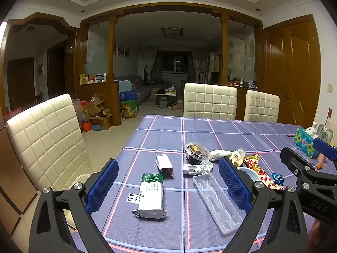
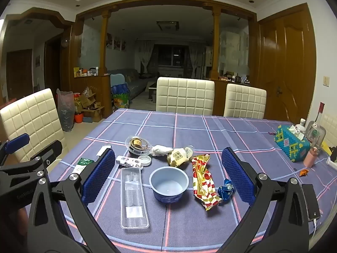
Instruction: Collect trash
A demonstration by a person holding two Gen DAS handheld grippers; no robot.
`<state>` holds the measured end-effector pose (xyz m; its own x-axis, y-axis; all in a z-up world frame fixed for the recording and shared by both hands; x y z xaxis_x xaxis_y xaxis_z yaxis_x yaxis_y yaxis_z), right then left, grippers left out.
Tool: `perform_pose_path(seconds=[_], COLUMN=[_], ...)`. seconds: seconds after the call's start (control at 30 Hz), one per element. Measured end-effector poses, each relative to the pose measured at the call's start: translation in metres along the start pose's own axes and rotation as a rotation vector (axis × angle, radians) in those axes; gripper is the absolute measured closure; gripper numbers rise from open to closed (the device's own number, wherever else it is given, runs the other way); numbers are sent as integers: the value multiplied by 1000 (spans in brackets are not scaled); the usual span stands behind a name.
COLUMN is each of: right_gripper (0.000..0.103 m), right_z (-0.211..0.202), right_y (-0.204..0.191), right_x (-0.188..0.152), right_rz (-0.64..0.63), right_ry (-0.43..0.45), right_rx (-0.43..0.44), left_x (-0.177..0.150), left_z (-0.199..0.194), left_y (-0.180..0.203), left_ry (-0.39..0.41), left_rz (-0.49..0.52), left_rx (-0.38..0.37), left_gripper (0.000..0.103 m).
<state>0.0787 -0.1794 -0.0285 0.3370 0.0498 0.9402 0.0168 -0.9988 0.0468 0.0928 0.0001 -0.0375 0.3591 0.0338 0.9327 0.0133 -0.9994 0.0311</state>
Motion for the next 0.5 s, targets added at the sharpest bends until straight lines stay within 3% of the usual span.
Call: perform_pose_path(seconds=[0.5], right_gripper=[4], right_z=[1], right_y=[-1], right_x=[1], right_rz=[-5], right_ry=[-3], right_rx=[-2], left_x=[1], left_z=[-1], left_y=[-2], left_ry=[9], left_rz=[8], left_rx=[1], left_gripper=[9])
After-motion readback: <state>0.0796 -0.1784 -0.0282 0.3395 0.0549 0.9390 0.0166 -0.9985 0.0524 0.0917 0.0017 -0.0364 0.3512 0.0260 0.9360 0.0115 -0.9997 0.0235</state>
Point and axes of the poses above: each gripper's, at about its wrist camera, not at the fingertips, and z roughly the way its jaws point, y to its right, x to its top, the point moved 10 cm from there along z, roughly the way its jaws point, and after that the axes turned 1 degree about y, right-handed, at the moved point
